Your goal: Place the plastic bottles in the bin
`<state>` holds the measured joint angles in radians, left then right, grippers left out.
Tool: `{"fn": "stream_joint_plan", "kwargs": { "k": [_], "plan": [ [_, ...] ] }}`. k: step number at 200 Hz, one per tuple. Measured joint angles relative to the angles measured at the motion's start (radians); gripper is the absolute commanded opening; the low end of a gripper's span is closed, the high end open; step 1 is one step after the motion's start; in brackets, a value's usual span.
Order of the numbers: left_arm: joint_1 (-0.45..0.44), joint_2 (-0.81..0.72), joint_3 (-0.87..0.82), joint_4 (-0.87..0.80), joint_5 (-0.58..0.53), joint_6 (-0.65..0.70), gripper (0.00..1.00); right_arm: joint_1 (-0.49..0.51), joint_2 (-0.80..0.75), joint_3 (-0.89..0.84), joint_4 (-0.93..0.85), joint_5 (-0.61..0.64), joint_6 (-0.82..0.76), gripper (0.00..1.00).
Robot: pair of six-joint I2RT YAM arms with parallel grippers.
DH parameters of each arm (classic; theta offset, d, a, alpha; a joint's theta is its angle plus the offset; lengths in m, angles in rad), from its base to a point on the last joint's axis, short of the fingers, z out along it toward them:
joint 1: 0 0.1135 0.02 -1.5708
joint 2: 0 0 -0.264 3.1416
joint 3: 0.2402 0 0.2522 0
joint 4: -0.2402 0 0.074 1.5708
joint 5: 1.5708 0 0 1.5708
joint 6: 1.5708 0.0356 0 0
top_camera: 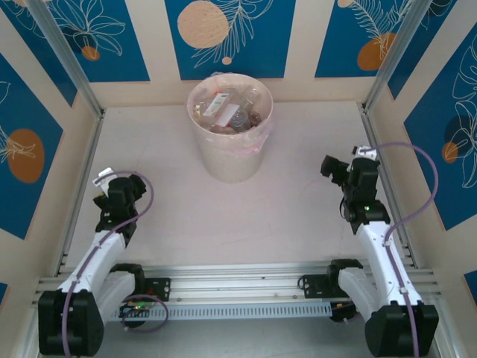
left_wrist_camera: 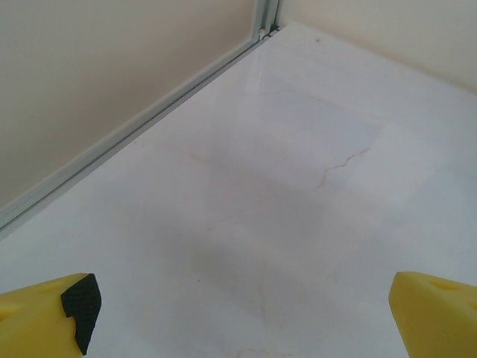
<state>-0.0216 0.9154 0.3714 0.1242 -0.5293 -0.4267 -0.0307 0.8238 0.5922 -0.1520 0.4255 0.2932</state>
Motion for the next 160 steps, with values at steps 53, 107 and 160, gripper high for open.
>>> {"fn": "stream_joint_plan", "kwargs": {
  "k": [53,107,160],
  "plan": [
    [0.025,0.254,-0.032,0.269,0.114,0.136,1.0,-0.096,0.099,-0.234,0.259,-0.054,0.019,0.99],
    [0.024,0.492,-0.023,0.533,0.329,0.294,1.0,-0.117,0.237,-0.259,0.443,-0.203,0.007,1.0],
    [-0.031,0.622,-0.019,0.715,0.374,0.39,1.0,-0.109,0.353,-0.259,0.603,-0.302,-0.01,1.0]
  ]
}}
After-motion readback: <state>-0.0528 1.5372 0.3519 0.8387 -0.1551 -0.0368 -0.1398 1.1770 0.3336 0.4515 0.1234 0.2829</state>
